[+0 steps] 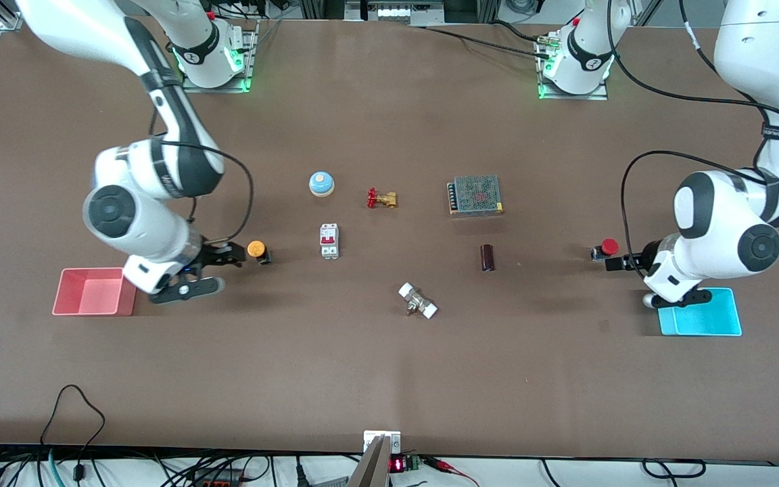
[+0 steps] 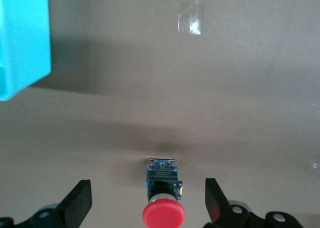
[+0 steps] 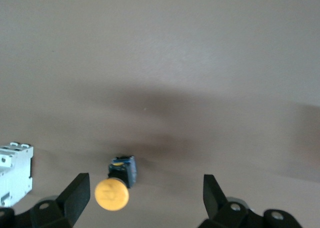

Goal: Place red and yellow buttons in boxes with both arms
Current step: 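Grasp the yellow button with the right gripper while the left gripper grasps the red button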

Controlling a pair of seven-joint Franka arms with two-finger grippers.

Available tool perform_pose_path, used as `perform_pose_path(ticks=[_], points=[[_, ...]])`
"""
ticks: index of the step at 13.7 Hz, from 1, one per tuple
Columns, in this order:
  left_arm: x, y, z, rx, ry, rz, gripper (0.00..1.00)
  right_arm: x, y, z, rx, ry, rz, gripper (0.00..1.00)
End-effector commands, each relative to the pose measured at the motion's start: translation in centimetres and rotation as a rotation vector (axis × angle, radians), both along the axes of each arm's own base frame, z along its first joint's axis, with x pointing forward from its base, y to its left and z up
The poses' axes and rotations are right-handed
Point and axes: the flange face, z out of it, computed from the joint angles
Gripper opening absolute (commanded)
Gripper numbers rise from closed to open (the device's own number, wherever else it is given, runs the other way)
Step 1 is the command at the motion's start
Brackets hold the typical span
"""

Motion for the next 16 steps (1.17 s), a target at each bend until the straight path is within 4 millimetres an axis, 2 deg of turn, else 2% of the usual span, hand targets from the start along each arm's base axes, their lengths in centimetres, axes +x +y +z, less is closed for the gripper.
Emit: perform_pose_path(ticks=[1,3,5,9,12,13,14,15,16], points=[[-1.7,-1.0,-1.5,-0.012,-0.016,-0.014,1.0,-2.7,1.1,-1.2,0.017,-0.015,-0.049,1.0],[-3.0,-1.1,-3.3,-0.01,-0.014,-0.013,1.0,-3.2,1.6,-1.9,0.023,-0.022,-0.047,1.0],[-3.2,-1.1,-3.6,-0.015,-0.011,-0.005,1.0,-3.6,2.0,-2.5,0.03,-0.029,-0.04,1.0],[-4.3,-1.2,-5.1,-0.049,0.022,0.036,1.0,-5.1,2.5,-5.2,0.026,-0.04,0.003,1.0],[-4.3,-1.2,-5.3,-0.048,0.025,0.032,1.0,-5.3,2.7,-5.9,0.025,-0.031,0.008,1.0],[-4.3,-1.3,-5.3,-0.051,0.024,0.022,0.97,-5.3,2.7,-6.2,0.024,-0.025,0.008,1.0],[-4.3,-1.3,-5.2,-0.054,0.021,0.01,0.87,-5.4,2.8,-6.5,0.024,-0.022,0.009,0.97],[-4.3,-1.3,-5.2,-0.055,0.02,0.005,0.71,-5.4,2.8,-6.6,0.025,-0.022,0.009,0.91],[-4.2,-1.2,-5.1,-0.054,0.019,0.005,0.57,-5.3,2.6,-6.6,0.023,-0.024,0.01,0.81]])
